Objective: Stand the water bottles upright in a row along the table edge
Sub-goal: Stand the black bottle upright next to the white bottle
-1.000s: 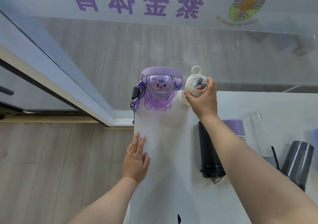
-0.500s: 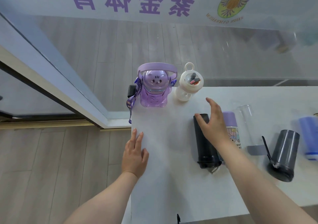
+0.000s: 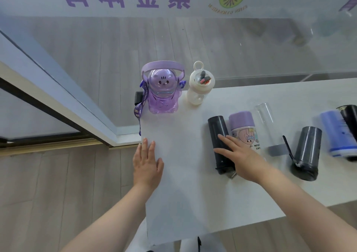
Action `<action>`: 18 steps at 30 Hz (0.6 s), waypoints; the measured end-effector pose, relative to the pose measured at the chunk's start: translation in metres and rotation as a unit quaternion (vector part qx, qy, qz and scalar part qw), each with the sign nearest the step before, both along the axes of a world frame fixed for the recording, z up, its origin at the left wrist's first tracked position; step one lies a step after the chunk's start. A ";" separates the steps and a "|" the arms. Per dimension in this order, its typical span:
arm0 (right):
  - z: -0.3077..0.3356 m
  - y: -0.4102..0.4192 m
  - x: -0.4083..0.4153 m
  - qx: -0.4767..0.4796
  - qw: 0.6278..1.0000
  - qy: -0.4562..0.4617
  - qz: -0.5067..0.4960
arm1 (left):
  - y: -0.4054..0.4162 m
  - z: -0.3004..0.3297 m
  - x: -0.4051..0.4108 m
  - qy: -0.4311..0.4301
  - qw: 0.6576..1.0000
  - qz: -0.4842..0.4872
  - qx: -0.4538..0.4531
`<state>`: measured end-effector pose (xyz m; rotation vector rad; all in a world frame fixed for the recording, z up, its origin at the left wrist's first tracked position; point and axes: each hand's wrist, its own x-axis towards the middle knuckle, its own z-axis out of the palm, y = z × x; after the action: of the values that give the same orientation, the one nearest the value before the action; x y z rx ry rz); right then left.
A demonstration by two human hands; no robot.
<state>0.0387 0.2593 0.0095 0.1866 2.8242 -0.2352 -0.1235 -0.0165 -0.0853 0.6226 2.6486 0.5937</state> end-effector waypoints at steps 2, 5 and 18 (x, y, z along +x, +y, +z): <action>0.001 0.000 0.002 0.024 0.999 -0.025 0.023 | 0.003 0.003 0.003 0.013 1.000 -0.002 -0.011; 0.009 0.000 -0.003 0.043 0.996 -0.054 0.048 | 0.008 0.004 0.010 0.029 0.999 -0.008 -0.026; -0.002 -0.006 0.005 0.013 0.993 -0.080 0.091 | 0.039 0.002 0.063 0.065 0.996 0.012 -0.060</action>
<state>0.0434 0.2531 0.0078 -0.0454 2.6651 -0.1374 -0.0601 0.0220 -0.0831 0.6152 2.7906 0.4107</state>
